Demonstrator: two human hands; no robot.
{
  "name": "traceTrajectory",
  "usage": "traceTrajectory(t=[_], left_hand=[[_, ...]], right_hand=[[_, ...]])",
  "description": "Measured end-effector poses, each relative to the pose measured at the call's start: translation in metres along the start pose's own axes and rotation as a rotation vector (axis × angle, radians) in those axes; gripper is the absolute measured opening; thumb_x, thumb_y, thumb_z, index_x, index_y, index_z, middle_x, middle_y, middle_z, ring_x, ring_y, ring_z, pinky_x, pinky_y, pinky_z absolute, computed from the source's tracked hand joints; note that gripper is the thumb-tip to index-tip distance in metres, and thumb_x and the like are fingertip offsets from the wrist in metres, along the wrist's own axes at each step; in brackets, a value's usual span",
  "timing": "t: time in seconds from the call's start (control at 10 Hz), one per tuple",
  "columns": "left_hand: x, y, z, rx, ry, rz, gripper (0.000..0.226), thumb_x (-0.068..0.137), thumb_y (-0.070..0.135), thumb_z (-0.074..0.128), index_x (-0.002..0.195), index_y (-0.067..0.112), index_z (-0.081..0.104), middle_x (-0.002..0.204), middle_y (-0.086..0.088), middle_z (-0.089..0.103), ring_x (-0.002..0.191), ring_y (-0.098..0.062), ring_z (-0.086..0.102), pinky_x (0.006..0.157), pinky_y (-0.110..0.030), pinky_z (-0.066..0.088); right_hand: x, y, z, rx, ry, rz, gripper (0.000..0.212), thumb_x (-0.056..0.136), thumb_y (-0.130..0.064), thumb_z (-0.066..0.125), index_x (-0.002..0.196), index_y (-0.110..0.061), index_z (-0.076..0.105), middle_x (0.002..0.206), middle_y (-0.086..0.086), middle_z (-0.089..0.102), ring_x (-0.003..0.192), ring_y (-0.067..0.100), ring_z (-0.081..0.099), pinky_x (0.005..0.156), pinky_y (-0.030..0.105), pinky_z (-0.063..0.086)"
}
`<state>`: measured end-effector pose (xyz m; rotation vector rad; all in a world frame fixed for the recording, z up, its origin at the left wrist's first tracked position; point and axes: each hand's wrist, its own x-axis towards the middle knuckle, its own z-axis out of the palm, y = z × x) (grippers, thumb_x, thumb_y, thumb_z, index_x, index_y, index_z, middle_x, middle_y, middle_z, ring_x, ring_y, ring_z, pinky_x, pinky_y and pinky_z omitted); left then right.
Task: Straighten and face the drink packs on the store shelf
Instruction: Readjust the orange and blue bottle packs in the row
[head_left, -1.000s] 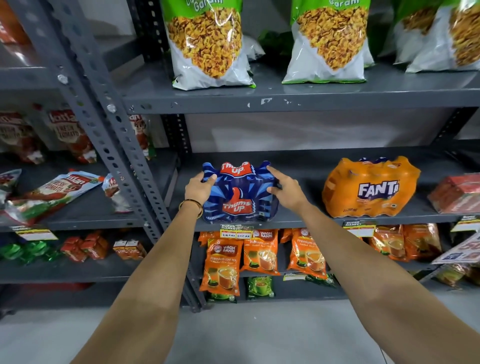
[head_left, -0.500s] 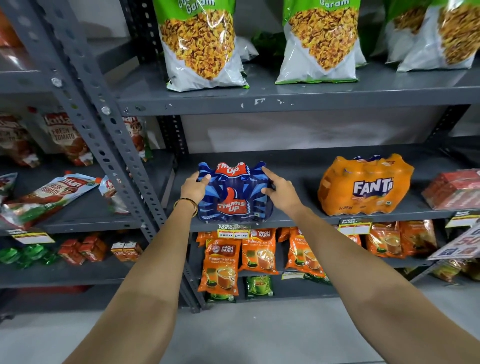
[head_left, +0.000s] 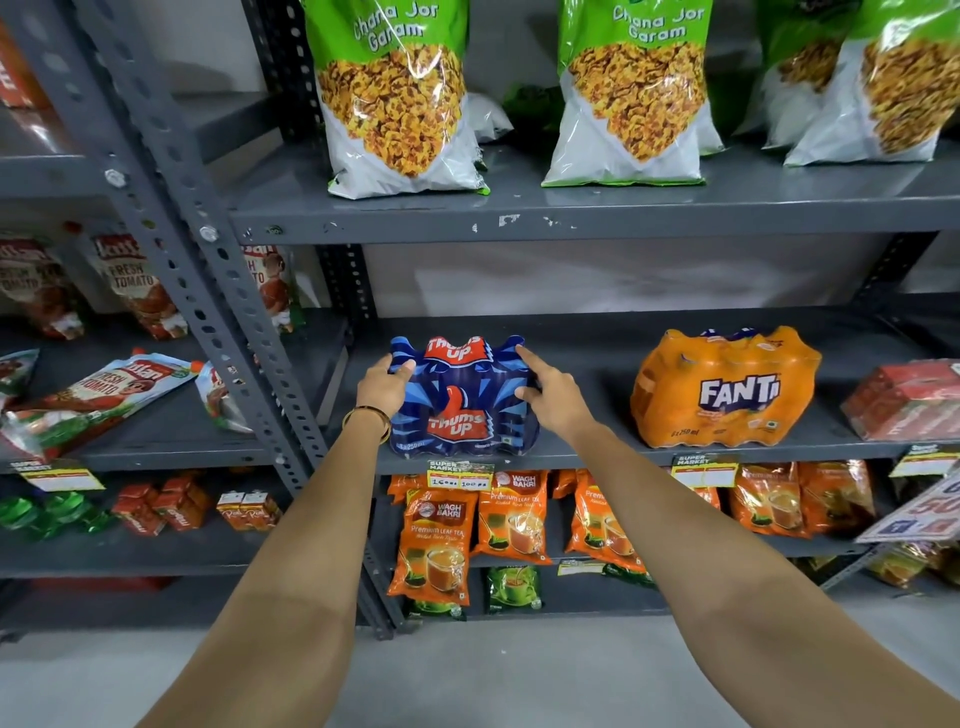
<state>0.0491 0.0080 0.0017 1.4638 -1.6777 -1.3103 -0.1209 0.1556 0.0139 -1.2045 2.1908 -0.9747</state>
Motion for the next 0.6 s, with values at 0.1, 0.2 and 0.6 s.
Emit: traceTrajectory(t=[0.1, 0.2, 0.6], left_hand=[[0.000, 0.000, 0.000, -0.019, -0.002, -0.016, 0.051, 0.096, 0.035, 0.048, 0.143, 0.018, 0.038, 0.138, -0.016, 0.054, 0.119, -0.036, 0.058, 0.100, -0.051, 0.050], [0.003, -0.003, 0.000, -0.033, -0.003, -0.031, 0.053, 0.095, 0.037, 0.049, 0.143, 0.019, 0.039, 0.137, -0.017, 0.055, 0.117, -0.036, 0.059, 0.099, -0.052, 0.050], [-0.055, 0.012, 0.009, 0.371, 0.283, 0.127, 0.069, 0.097, 0.041, 0.043, 0.151, 0.005, 0.019, 0.153, -0.022, 0.034, 0.140, -0.040, 0.034, 0.111, -0.049, 0.034]], right_hand=[[0.001, 0.001, 0.000, 0.010, -0.009, 0.003, 0.058, 0.099, -0.014, 0.047, 0.151, -0.028, 0.024, 0.141, 0.012, 0.049, 0.126, 0.026, 0.053, 0.098, 0.045, 0.050], [0.003, 0.001, 0.000, 0.028, -0.017, 0.002, 0.058, 0.099, -0.014, 0.047, 0.151, -0.029, 0.024, 0.141, 0.011, 0.049, 0.125, 0.026, 0.053, 0.099, 0.045, 0.050], [-0.016, 0.006, -0.003, -0.198, 0.071, -0.087, 0.081, 0.096, -0.029, 0.053, 0.153, -0.025, -0.004, 0.161, 0.007, 0.018, 0.146, 0.031, 0.026, 0.115, 0.047, 0.031]])
